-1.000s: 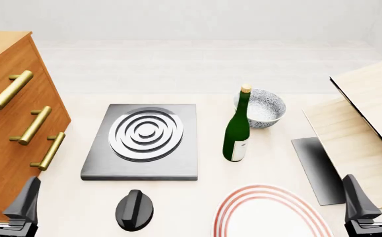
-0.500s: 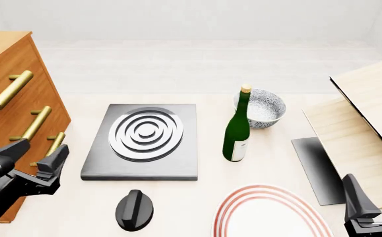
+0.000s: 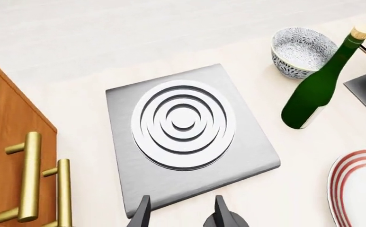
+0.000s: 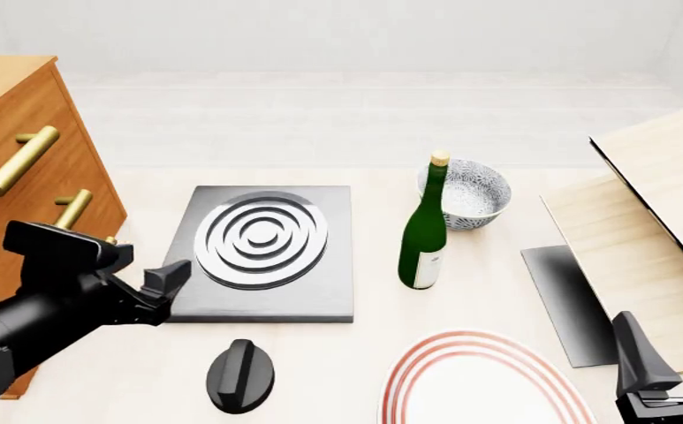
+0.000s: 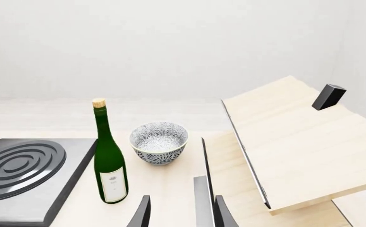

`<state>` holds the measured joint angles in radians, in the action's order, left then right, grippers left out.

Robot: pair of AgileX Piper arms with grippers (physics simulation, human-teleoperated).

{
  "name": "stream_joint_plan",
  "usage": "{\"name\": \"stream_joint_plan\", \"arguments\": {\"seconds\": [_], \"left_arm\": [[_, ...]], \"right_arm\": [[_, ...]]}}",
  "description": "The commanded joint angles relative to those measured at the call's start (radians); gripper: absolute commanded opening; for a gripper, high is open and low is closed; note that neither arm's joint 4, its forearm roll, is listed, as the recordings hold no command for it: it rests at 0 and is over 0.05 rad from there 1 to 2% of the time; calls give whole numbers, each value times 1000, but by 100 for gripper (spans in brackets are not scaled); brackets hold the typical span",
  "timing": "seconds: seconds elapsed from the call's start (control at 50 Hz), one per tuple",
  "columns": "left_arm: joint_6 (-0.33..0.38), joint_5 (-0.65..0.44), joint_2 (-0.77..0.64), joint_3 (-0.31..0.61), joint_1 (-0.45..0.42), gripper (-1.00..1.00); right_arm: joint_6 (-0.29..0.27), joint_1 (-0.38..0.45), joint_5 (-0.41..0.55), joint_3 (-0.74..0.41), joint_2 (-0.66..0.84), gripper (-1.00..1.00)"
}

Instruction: Turn on the stove.

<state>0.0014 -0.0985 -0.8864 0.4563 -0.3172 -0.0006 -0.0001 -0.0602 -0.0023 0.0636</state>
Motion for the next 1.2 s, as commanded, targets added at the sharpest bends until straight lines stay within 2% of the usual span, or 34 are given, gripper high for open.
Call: {"name": "stream_joint_plan", "arguments": {"seconds": [0.02,0.14,0.24,0.32,0.62,1.2], "left_arm": [[-36,-35,-96,57,-52,100],[-40,-25,-133,67,-58,100],[-64,-16,-146,61,-72,100],[-116,-3,-162,48,-102,100],[-169,57,-224,14,-129,100],[-194,181,-322,-57,-147,100]], "right_arm": [[0,0,0,0,0,100],[0,0,0,0,0,100],[0,0,0,0,0,100],[0,0,0,0,0,100],[0,0,0,0,0,100],[0,0,0,0,0,100]]}}
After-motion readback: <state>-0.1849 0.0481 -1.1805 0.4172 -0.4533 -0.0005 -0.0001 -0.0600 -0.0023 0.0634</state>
